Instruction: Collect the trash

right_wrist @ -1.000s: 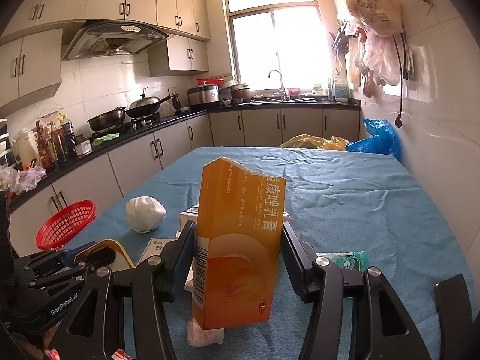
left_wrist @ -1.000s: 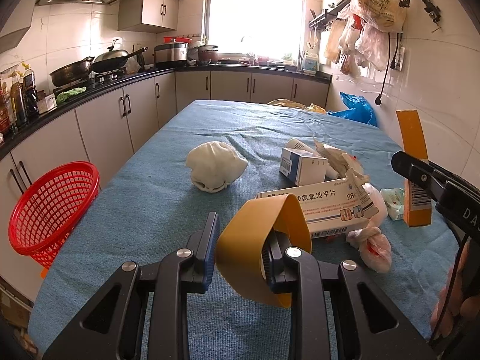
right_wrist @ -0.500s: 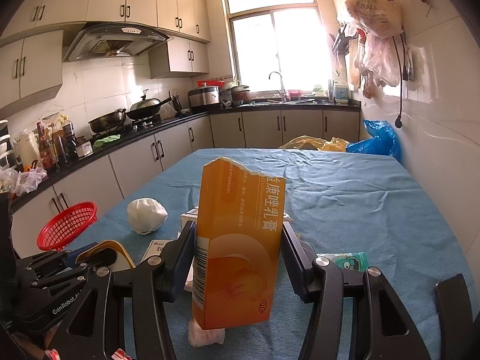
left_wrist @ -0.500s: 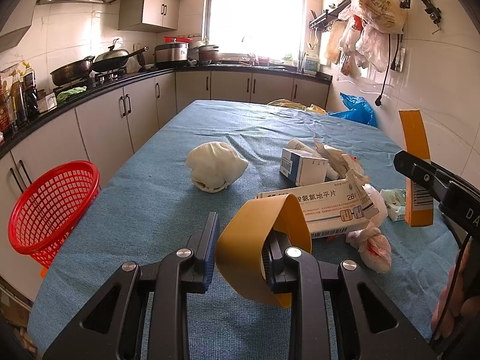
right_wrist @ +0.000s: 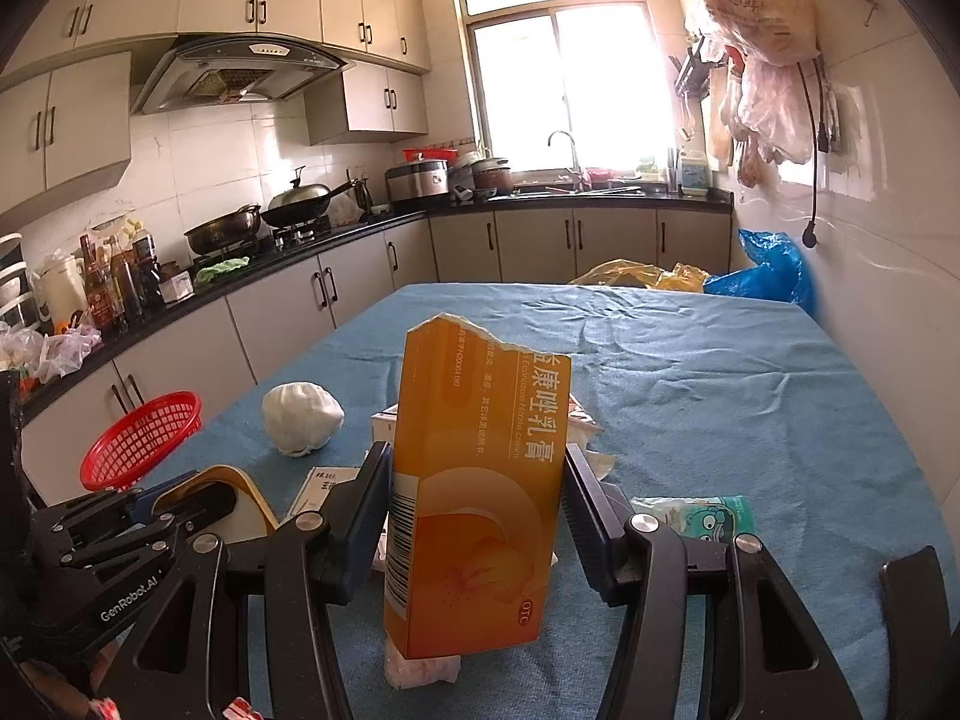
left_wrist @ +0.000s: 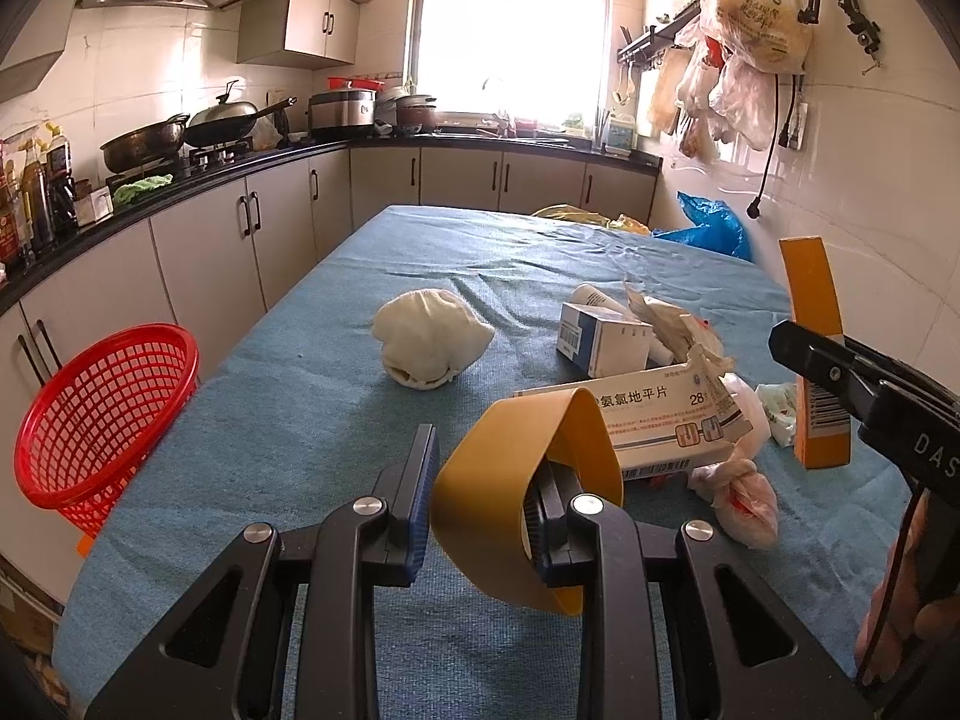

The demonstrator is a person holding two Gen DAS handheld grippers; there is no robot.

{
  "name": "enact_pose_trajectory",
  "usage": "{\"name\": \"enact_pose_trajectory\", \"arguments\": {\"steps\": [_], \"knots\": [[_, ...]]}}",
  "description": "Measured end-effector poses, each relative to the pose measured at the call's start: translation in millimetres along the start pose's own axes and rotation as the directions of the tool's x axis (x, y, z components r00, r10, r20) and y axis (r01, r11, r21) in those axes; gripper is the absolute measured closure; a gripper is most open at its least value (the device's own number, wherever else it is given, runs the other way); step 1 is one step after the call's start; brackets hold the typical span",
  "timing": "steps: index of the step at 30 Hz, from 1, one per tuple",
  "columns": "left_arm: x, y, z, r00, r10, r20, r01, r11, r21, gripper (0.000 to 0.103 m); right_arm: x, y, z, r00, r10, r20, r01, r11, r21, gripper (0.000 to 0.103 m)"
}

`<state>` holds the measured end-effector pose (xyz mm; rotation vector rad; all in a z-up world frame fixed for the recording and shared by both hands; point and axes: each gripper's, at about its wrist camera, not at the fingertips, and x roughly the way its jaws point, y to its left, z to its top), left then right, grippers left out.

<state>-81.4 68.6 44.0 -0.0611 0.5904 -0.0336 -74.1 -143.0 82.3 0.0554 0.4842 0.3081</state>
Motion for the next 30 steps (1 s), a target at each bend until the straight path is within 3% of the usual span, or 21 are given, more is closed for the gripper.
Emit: {"name": "enact_pose_trajectory", "arguments": {"steps": [21, 30], "knots": [[0.0, -1.0, -0.2, 1.000, 0.009, -0.007, -0.009, 1.000, 0.000, 0.078, -5.2, -3.1, 1.1, 1.000, -0.002, 0.016, 0.001, 1.000, 0.015, 0.044], [-2.4, 0.8, 0.9, 1.000, 0.023, -0.003, -0.023, 1.000, -0.010, 0.078, -0.8, -7.5, 3.1, 1.000, 0.000, -0.014, 0.001, 0.999, 0.052, 0.044]]}}
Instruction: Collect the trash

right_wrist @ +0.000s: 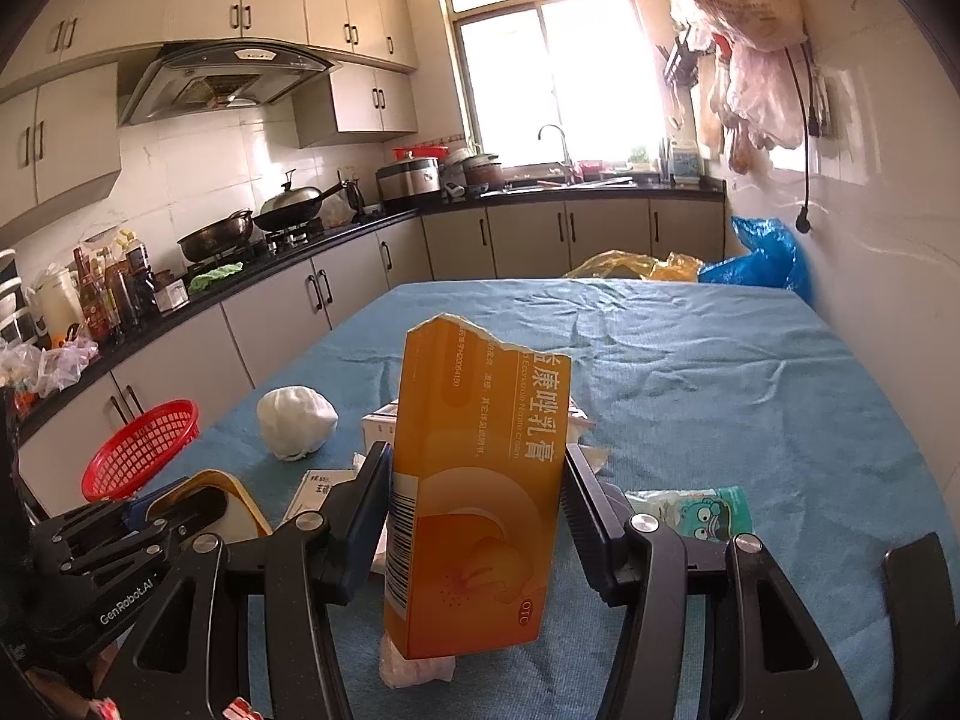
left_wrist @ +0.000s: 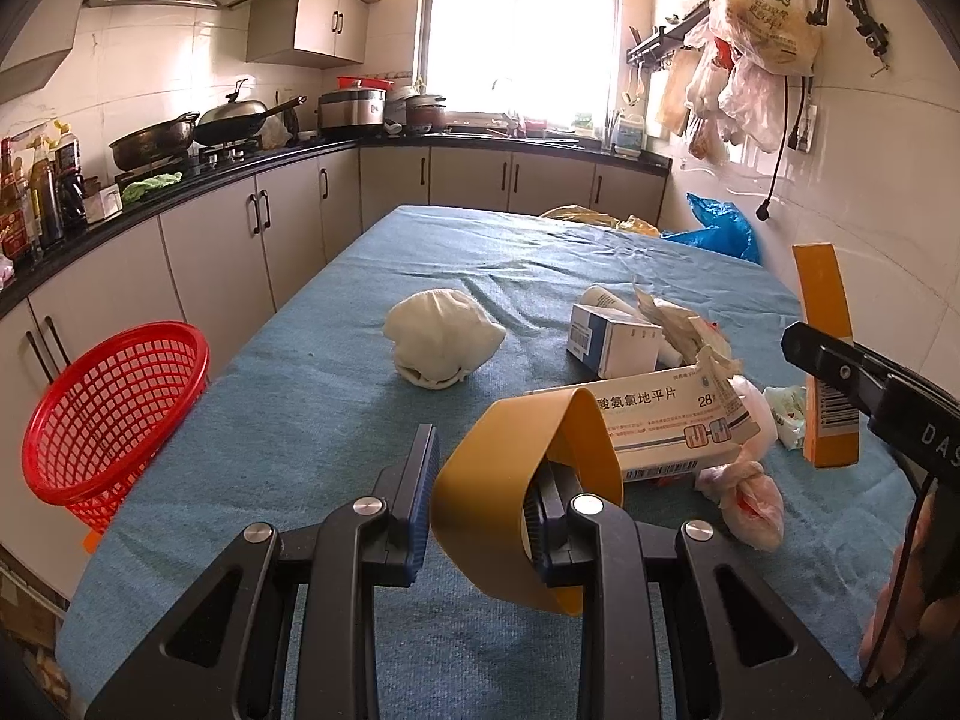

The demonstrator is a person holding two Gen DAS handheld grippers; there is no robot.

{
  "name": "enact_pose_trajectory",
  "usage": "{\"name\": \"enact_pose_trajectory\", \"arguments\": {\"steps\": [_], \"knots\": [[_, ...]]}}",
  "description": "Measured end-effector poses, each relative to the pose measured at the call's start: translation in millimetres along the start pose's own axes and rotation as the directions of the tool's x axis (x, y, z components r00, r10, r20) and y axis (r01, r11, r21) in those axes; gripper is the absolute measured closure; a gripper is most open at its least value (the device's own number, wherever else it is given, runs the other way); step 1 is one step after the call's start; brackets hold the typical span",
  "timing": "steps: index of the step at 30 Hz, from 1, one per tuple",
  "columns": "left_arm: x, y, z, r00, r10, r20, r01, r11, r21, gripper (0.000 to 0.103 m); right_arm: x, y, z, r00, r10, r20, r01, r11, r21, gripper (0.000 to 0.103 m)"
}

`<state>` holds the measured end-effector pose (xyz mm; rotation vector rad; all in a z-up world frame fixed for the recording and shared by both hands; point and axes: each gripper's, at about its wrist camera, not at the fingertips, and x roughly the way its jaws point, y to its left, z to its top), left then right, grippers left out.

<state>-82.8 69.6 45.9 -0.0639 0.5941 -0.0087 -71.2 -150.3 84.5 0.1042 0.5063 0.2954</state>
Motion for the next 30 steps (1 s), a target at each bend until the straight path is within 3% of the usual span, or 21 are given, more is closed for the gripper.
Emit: {"name": "enact_pose_trajectory", "arguments": {"steps": [12, 20, 24, 27, 30], "knots": [[-14.3, 16.2, 6.2, 1.000, 0.002, 0.029, -0.002, 1.000, -0.024, 0.078, -11.5, 19.7, 6.1, 0.999, 0.034, -0.024, -0.034, 0.999, 0.006, 0.044], [-35.8, 54.8, 22.1, 0.997, 0.019, 0.079, -0.012, 0.996, -0.093, 0.078, -3.6, 55.5, 28.0, 0.993, 0.096, -0.068, -0.098, 0.995, -0.026, 0.044], [-47.3, 87.4, 31.9, 0.995, 0.038, 0.094, -0.023, 0.988, -0.152, 0.078, 7.6, 82.6, 39.6, 0.980, 0.161, -0.116, -0.166, 0.986, -0.035, 0.044], [-55.8, 121.9, 37.0, 0.990, 0.090, 0.104, -0.068, 0.977, -0.203, 0.078, 20.2, 110.5, 47.2, 0.963, 0.218, -0.159, -0.227, 0.973, -0.039, 0.043], [-58.8, 154.3, 38.8, 0.987, 0.132, 0.097, -0.105, 0.964, -0.245, 0.078, 42.1, 144.3, 54.3, 0.927, 0.296, -0.230, -0.310, 0.950, -0.025, 0.043]]}}
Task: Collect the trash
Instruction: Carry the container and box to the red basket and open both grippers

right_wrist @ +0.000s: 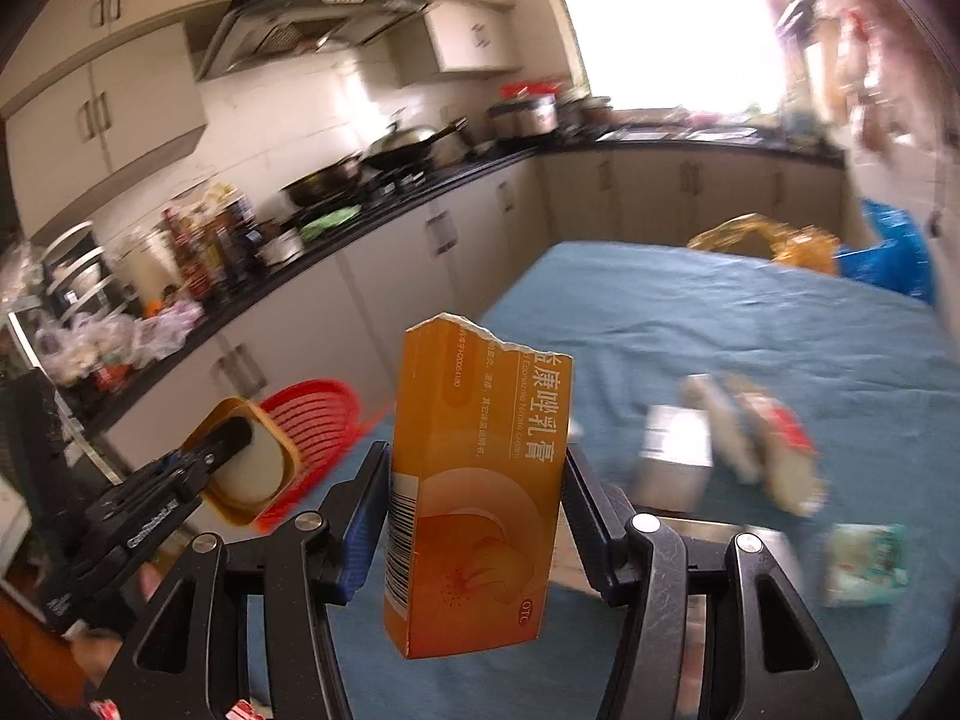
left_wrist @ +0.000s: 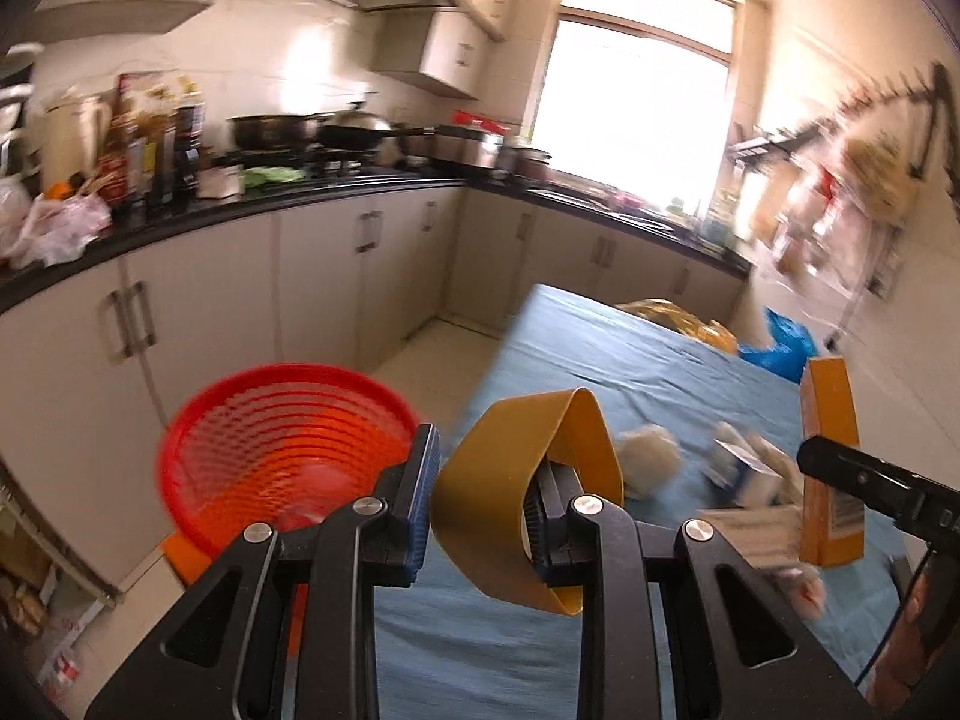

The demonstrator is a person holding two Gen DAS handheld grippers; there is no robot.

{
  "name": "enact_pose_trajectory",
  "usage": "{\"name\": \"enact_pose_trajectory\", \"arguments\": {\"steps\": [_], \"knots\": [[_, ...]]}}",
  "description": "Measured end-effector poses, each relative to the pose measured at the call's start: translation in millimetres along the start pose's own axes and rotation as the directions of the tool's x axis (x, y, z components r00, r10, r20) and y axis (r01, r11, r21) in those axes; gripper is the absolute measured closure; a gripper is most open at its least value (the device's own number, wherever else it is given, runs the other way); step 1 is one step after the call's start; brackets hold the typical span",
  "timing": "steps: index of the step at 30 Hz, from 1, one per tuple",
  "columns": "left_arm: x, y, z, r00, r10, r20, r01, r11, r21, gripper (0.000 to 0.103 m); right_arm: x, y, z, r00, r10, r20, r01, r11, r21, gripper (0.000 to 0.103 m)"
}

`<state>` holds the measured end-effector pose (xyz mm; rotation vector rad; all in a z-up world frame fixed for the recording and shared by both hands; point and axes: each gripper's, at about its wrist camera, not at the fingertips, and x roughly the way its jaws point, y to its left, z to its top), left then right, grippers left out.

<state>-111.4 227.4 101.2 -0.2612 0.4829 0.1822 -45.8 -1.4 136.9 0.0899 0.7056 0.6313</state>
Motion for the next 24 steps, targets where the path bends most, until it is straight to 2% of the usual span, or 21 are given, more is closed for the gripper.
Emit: {"name": "enact_pose_trajectory", "arguments": {"steps": [4, 7, 11, 14, 15, 16, 17, 18, 19, 21, 24], "knots": [[8.4, 46.6, 8.2, 0.997, 0.075, -0.015, -0.076, 0.996, -0.047, 0.078, 41.3, 32.8, 15.3, 0.993, 0.087, -0.077, -0.087, 0.996, -0.004, 0.043], [17.1, 77.0, 9.7, 0.994, 0.105, -0.041, -0.108, 0.990, -0.091, 0.078, 71.8, 58.6, 22.6, 0.985, 0.127, -0.118, -0.129, 0.991, -0.018, 0.043], [29.8, 103.0, 11.1, 0.990, 0.120, -0.074, -0.129, 0.982, -0.135, 0.078, 112.9, 91.4, 31.7, 0.975, 0.159, -0.155, -0.166, 0.985, -0.034, 0.043], [37.9, 111.4, 13.1, 0.987, 0.136, -0.090, -0.148, 0.980, -0.133, 0.078, 134.2, 106.7, 37.2, 0.974, 0.159, -0.161, -0.169, 0.985, -0.046, 0.042], [39.2, 111.6, 13.2, 0.985, 0.142, -0.093, -0.153, 0.980, -0.128, 0.078, 142.3, 111.3, 39.5, 0.972, 0.164, -0.167, -0.174, 0.984, -0.049, 0.041], [39.3, 113.2, 13.9, 0.984, 0.152, -0.091, -0.164, 0.978, -0.132, 0.077, 148.8, 115.2, 41.5, 0.969, 0.175, -0.175, -0.187, 0.981, -0.055, 0.035], [39.2, 115.9, 14.6, 0.984, 0.156, -0.092, -0.168, 0.976, -0.142, 0.063, 150.7, 116.6, 43.0, 0.970, 0.169, -0.172, -0.182, 0.981, -0.063, 0.031], [37.9, 118.2, 15.1, 0.984, 0.154, -0.087, -0.166, 0.973, -0.157, 0.044, 151.7, 116.7, 45.2, 0.975, 0.150, -0.163, -0.162, 0.984, -0.069, 0.027], [34.3, 119.7, 15.2, 0.985, 0.156, -0.073, -0.166, 0.972, -0.168, 0.040, 147.9, 113.9, 46.2, 0.978, 0.144, -0.152, -0.155, 0.986, -0.064, 0.027], [27.6, 118.8, 16.1, 0.982, 0.182, -0.047, -0.187, 0.969, -0.161, 0.040, 132.9, 105.9, 46.2, 0.978, 0.170, -0.121, -0.178, 0.983, -0.052, 0.027], [22.9, 111.1, 15.8, 0.984, 0.174, -0.037, -0.178, 0.974, -0.137, 0.040, 105.3, 93.1, 43.1, 0.987, 0.146, -0.065, -0.150, 0.987, -0.056, 0.027]]}}
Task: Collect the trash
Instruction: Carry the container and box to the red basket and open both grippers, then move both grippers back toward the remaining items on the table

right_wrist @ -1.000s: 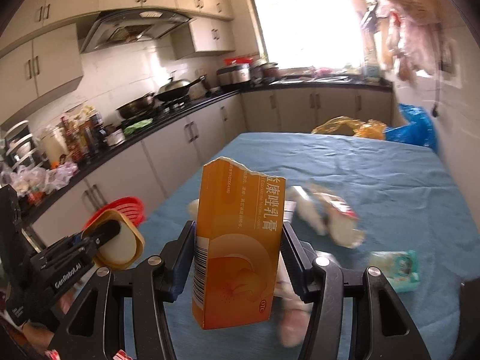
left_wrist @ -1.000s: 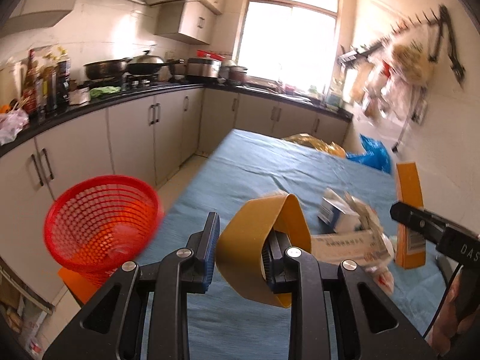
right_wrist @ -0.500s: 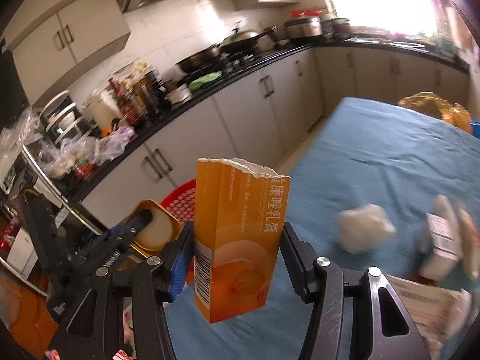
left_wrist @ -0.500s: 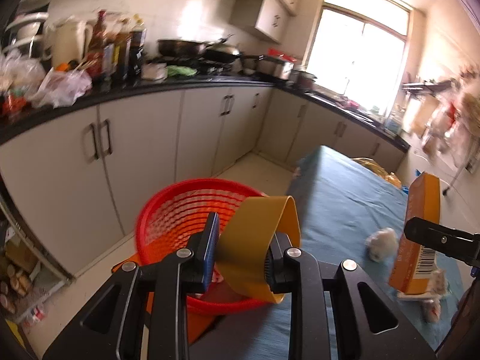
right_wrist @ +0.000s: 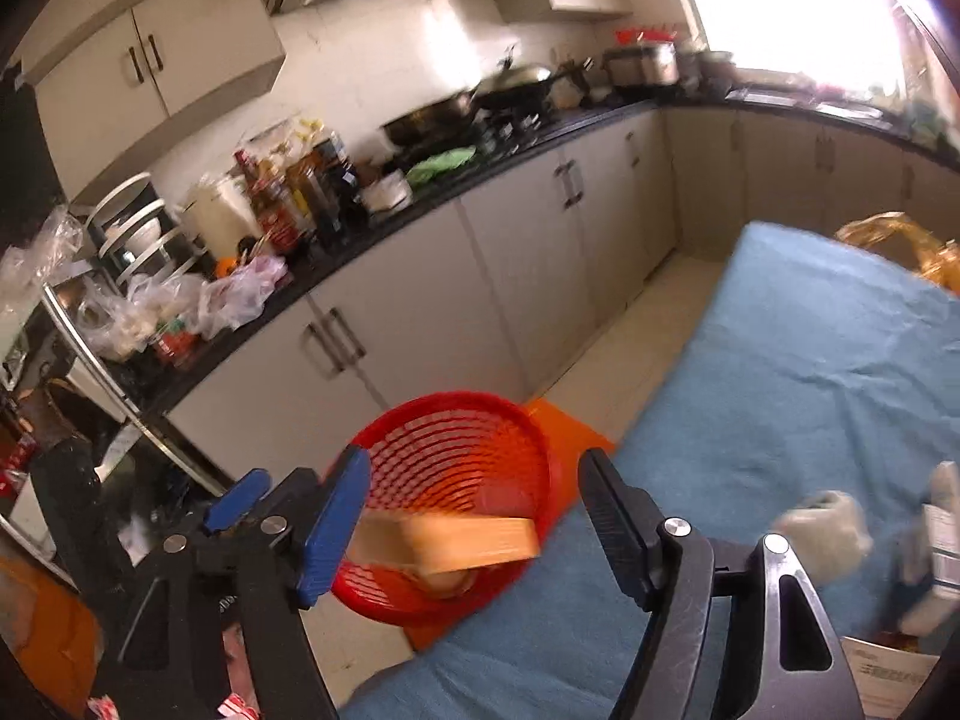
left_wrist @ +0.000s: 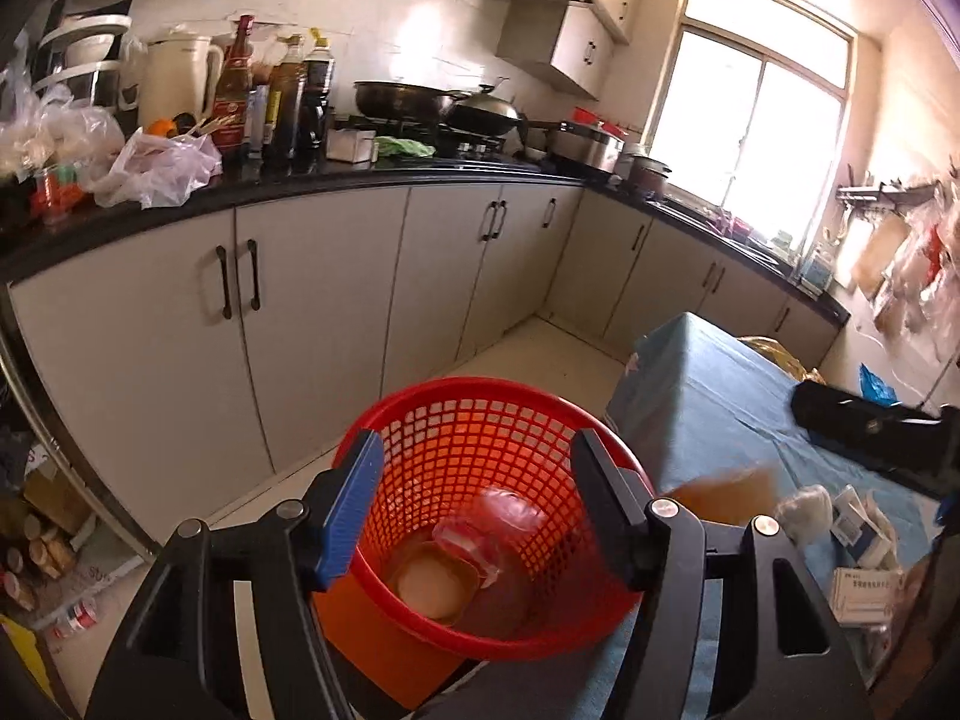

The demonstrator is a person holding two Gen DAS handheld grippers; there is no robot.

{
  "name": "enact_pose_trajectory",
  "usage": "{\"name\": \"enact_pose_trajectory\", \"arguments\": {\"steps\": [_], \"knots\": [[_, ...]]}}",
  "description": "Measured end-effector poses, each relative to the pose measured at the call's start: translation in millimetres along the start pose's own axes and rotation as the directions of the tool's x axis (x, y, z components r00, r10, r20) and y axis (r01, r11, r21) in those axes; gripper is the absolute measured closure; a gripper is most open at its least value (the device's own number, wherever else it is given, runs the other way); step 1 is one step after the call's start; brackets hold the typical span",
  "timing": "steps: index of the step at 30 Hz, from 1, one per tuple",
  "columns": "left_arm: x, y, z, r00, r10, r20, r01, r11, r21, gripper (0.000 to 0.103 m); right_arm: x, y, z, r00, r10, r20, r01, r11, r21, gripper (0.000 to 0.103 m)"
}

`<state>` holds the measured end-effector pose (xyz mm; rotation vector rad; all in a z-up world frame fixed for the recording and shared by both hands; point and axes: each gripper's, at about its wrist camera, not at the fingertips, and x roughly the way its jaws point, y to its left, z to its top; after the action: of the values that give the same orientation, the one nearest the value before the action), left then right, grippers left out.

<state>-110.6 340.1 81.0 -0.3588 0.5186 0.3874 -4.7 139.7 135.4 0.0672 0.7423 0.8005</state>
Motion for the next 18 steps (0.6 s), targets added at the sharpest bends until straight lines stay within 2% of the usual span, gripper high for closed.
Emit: {"name": "enact_pose_trajectory", "arguments": {"steps": [5, 9, 12, 18], "knots": [[-18.2, -20.2, -16.9, 0.998, -0.059, -0.004, 0.059, 0.998, 0.016, 0.038, -63.0, -28.1, -30.3, 0.997, -0.025, 0.070, 0.024, 1.000, 0.015, 0.027], [-31.7, -51.4, -36.8, 0.993, -0.114, -0.016, 0.115, 0.990, 0.078, 0.034, -125.2, -58.1, -64.7, 0.977, -0.144, 0.158, 0.142, 0.990, 0.026, 0.022], [-36.1, -83.3, -50.9, 0.986, -0.163, -0.047, 0.168, 0.975, 0.143, 0.033, -165.6, -90.2, -85.5, 0.954, -0.225, 0.196, 0.210, 0.973, 0.096, 0.017], [-37.6, -146.4, -80.3, 0.960, -0.250, -0.130, 0.276, 0.927, 0.253, 0.032, -212.6, -140.0, -114.4, 0.929, -0.305, 0.208, 0.259, 0.940, 0.224, 0.017]]}}
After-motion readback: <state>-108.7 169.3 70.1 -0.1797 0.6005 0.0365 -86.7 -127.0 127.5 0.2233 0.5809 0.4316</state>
